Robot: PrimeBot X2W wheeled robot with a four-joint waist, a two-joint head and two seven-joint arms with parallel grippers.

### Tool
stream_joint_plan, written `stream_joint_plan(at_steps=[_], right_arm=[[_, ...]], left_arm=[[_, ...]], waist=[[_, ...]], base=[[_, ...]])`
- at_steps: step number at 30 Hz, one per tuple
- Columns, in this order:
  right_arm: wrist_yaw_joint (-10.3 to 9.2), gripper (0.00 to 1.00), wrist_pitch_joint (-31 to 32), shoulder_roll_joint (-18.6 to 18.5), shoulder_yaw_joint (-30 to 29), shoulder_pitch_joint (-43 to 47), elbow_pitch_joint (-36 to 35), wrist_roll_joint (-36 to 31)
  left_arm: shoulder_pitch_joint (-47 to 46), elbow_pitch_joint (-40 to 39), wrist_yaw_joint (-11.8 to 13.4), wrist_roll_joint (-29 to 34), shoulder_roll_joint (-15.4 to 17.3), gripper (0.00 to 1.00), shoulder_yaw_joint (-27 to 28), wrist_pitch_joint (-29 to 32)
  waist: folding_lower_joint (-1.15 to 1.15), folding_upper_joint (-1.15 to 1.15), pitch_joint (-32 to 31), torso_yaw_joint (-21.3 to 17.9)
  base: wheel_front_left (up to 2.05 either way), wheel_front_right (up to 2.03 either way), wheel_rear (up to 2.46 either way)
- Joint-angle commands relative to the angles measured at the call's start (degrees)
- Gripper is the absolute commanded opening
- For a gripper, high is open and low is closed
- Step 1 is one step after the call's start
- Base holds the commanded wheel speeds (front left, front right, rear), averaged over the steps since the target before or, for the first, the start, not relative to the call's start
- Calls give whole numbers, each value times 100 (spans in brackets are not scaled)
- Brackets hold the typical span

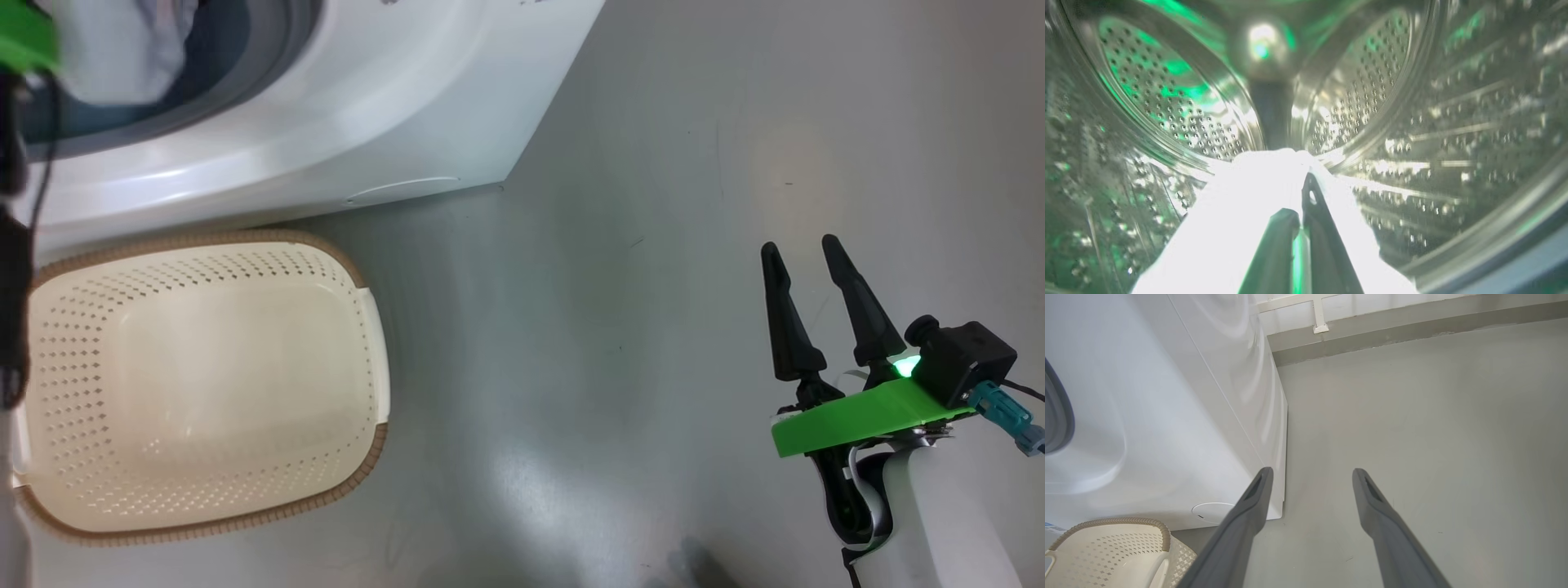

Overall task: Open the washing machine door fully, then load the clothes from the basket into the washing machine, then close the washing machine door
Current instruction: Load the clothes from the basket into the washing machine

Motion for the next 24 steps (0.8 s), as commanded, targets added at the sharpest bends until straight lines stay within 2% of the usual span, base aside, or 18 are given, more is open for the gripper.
stream_joint_plan(at_steps=[1, 2, 13, 24], right_arm=[[9, 100, -68, 1, 102, 8, -130, 29], [9, 100, -68, 1, 99, 11, -127, 27], [9, 100, -68, 1, 57, -1, -113, -34], [9, 100, -68, 1, -30, 10, -126, -98]], left_arm=[[6, 94, -14, -18, 295, 69, 7, -30], [-13, 229, -14, -72, 286, 100, -83, -30], [-91, 678, -14, -500, 362, 100, -706, -30], [238, 411, -14, -647, 338, 100, -784, -30]], waist=[[0, 0, -5, 13], [0, 0, -11, 18], [0, 0, -82, 123], [0, 0, -150, 271]], base=[[0, 0, 0], [0, 0, 0], [0, 0, 0], [0, 0, 0]])
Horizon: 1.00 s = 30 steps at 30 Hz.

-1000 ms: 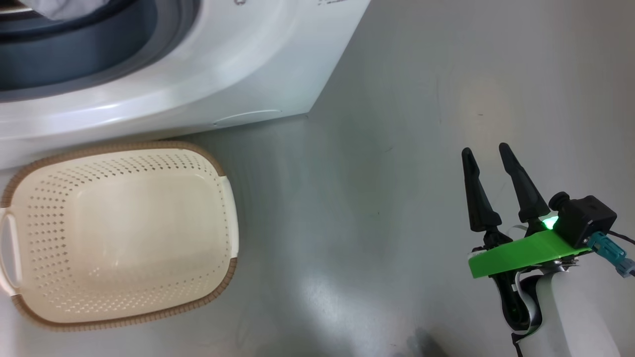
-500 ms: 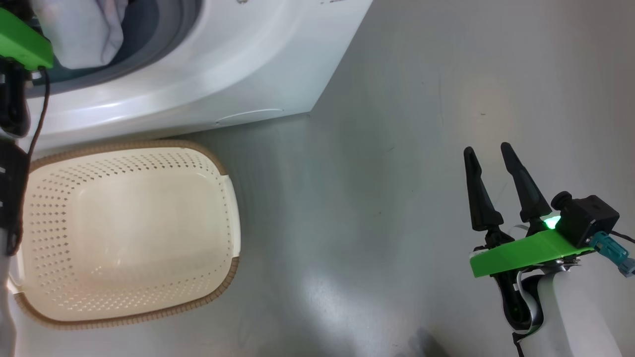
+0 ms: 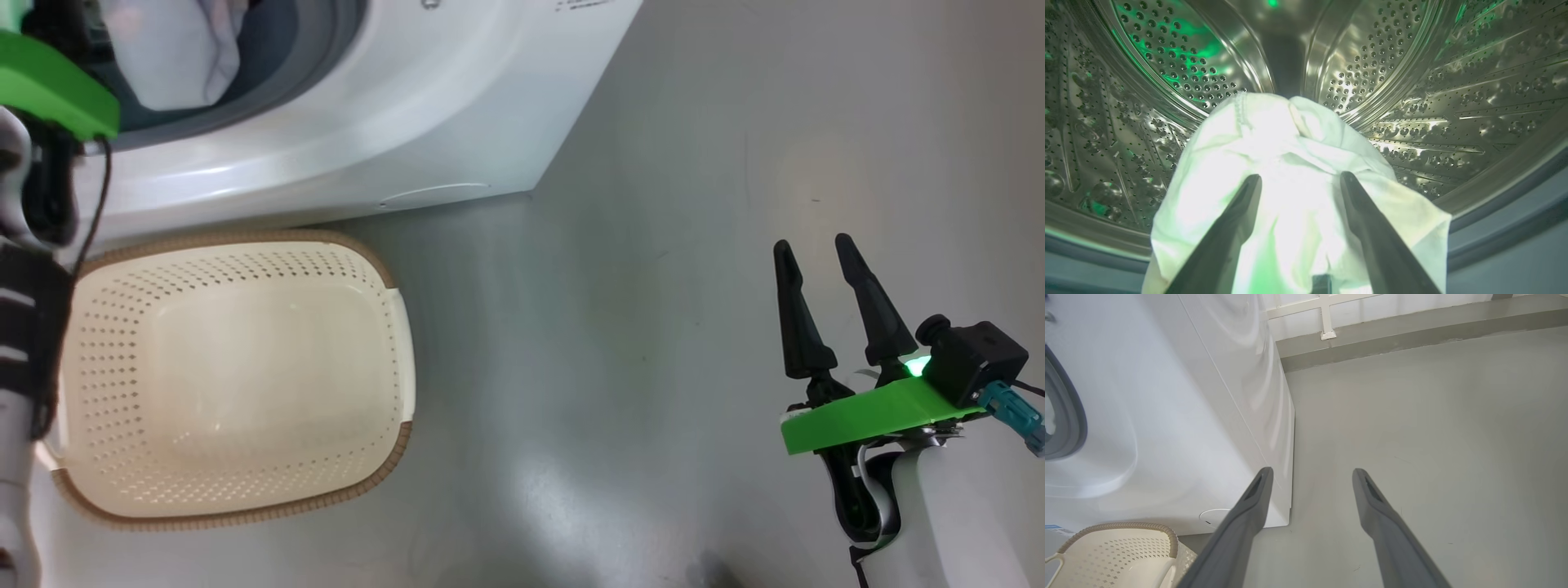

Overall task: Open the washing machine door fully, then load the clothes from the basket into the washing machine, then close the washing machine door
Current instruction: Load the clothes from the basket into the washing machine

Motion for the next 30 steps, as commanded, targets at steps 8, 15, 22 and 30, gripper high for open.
stream_joint_plan(at_steps=[8, 15, 22, 30], right_arm=[[9, 100, -68, 1, 68, 68, -88, -146], [9, 100, -68, 1, 15, 194, -29, -305], [9, 100, -68, -78, -27, 404, 54, -389], [9, 100, -68, -234, -65, 745, 128, -363]], left_arm=[[567, -486, -14, 80, 173, 100, 261, -30], [1313, -829, -14, 454, -1, 100, 579, -30], [2143, -1153, -14, 669, -181, 100, 881, -30], [3180, -1527, -14, 1032, -390, 100, 1234, -30]], waist=[[0, 0, -226, 175], [0, 0, -581, 313], [0, 0, -1005, 471], [0, 0, -1546, 634]], base=[[0, 0, 0], [0, 0, 0], [0, 0, 0], [0, 0, 0]])
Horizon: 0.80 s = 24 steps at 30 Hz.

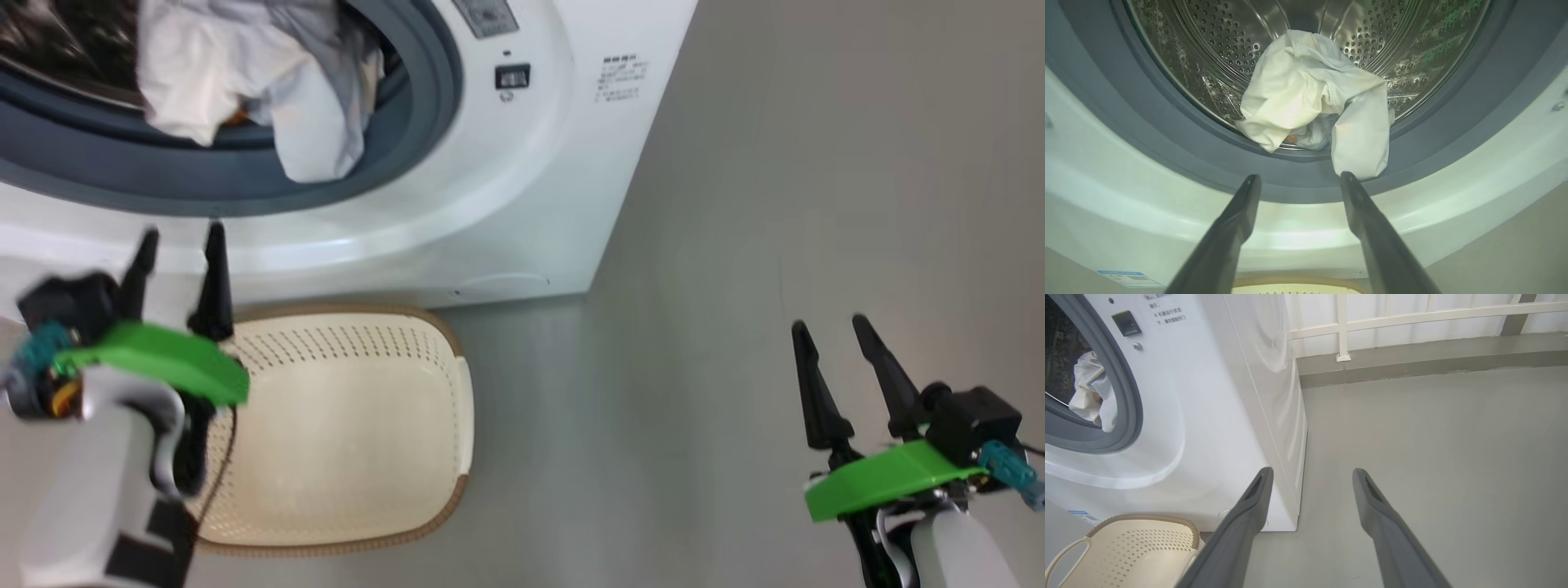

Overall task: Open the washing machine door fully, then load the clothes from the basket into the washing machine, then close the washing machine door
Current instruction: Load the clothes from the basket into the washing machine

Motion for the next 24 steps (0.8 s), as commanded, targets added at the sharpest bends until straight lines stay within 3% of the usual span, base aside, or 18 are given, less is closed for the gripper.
stream_joint_plan(at_steps=[1, 24], right_arm=[[9, 100, -68, -53, 110, 144, -94, -6], [9, 100, -68, -276, -82, 1143, -94, 109]], left_arm=[[176, -194, -14, 103, 183, 100, 218, -30], [2553, -1348, -14, 815, 76, 100, 982, -30]], waist=[[0, 0, -309, 141], [0, 0, -1464, 286]], base=[[0, 0, 0], [0, 0, 0]])
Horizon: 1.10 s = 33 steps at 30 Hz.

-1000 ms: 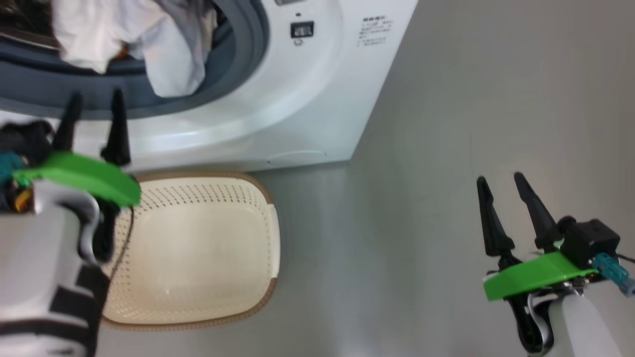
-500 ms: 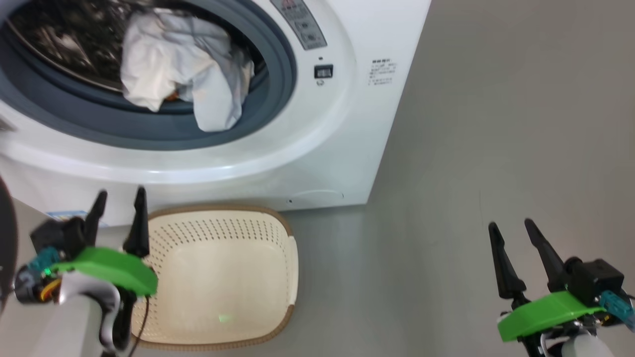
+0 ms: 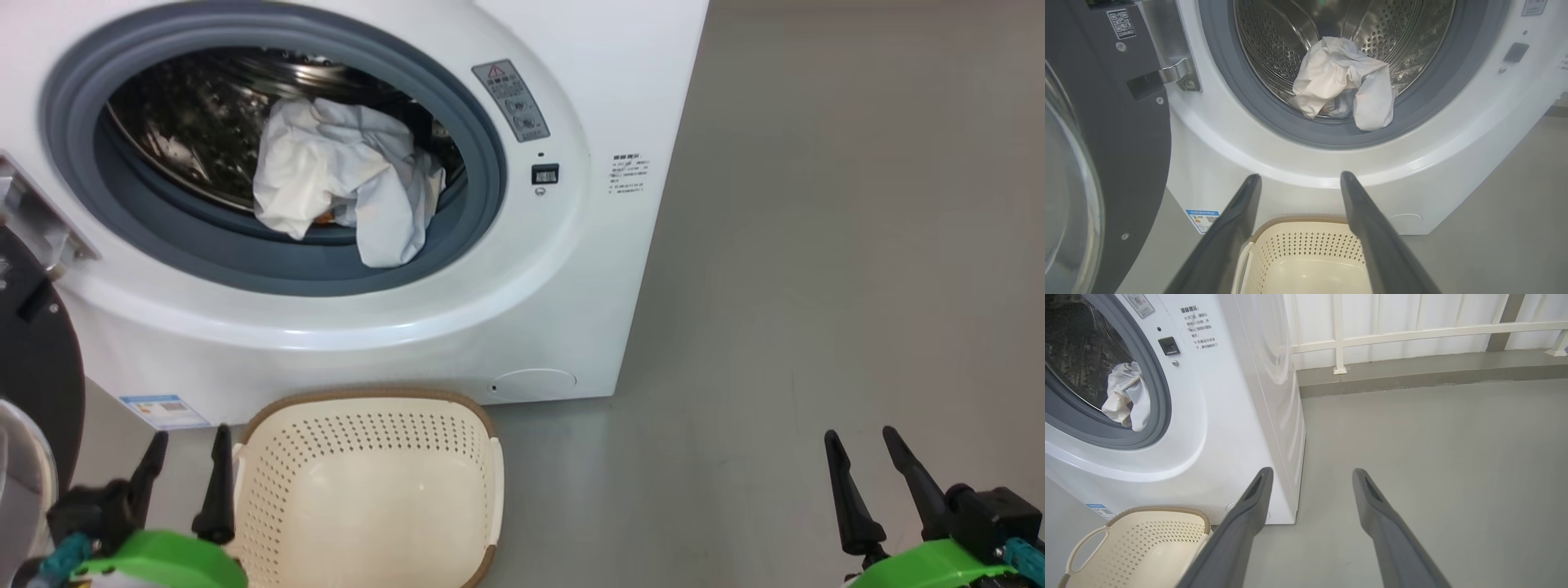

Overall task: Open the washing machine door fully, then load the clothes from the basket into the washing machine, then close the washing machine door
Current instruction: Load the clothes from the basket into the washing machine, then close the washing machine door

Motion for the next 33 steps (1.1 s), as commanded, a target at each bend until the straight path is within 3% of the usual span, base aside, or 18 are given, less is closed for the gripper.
stream_joint_plan(at_steps=[1, 13, 33], right_arm=[[9, 100, -68, -88, 84, 71, -151, 44], [9, 100, -68, -117, -101, 409, -209, 69], [9, 100, -68, -75, -111, 383, -217, 56]], left_arm=[[70, -230, -14, 88, 131, 100, 272, -36], [868, -837, -14, 292, 28, 100, 576, -36], [840, -915, -14, 297, -47, 100, 593, -36]], waist=[[0, 0, -111, 4], [0, 0, -319, 35], [0, 0, -306, 66]], base=[[0, 0, 0], [0, 0, 0], [0, 0, 0]])
